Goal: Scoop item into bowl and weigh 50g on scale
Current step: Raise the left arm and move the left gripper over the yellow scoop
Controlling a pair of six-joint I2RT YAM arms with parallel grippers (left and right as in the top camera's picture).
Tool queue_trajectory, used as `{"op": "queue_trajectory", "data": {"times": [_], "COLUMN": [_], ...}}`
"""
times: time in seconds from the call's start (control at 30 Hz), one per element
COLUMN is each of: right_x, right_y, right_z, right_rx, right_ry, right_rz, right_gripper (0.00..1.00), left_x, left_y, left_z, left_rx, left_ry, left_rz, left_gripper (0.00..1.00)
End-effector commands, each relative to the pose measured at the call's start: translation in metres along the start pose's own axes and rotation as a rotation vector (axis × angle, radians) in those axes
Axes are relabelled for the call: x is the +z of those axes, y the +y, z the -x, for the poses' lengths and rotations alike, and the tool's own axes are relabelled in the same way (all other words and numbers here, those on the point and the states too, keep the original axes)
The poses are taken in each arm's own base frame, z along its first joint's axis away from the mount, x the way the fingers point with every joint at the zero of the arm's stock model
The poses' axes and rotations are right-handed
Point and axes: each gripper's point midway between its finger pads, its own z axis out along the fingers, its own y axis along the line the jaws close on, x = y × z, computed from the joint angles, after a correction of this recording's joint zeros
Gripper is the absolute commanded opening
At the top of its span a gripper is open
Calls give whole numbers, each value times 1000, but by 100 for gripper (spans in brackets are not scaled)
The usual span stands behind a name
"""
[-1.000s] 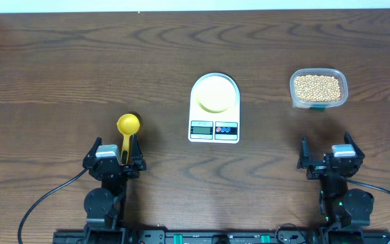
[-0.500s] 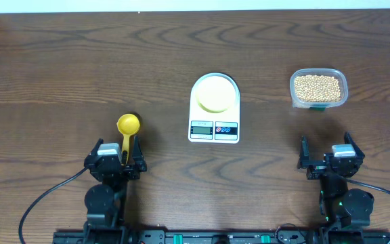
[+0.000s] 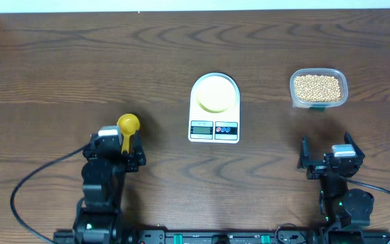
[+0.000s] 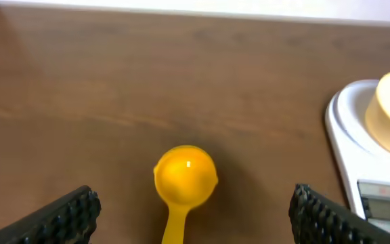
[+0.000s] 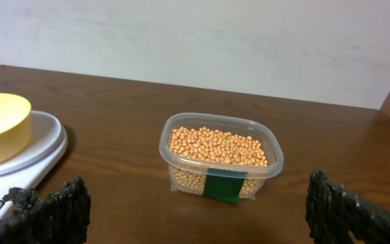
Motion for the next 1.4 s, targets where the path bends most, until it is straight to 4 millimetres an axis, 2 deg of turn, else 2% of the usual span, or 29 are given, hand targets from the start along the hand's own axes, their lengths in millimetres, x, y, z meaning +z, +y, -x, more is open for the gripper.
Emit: {"op": "queue_trajectory", "data": {"times": [0.0,0.17,0.4,0.8,0.97,1.17,1.37], "right_x": [0,0,0,0,0,0,0], "right_y": [-4,-4,-4,-4,-4,-4,-4], "right_z": [-1,-1,-1,-1,-1,-1,-1], "right_rx": [-2,-2,-2,-2,-2,-2,-2], "right_ry": [2,2,2,2,2,2,2], "right_rz": [-19,-20,-19,-19,-19,-19,-19], "right_gripper": [99,99,99,99,99,99,99], "left_x": [1,2,1,1,3,1,2], "left_y": [1,-3,-13,-14,-10,5,16], "left_z": [12,18,37,40,38,33,28], "left_rx": [11,47,60,56,10,-39,-1], "left_ry": [42,115,153,220,237,291,400], "left_rz": [8,-5,-56,-67,-104,-132,-121], "left_gripper": [91,91,91,91,91,91,91]}}
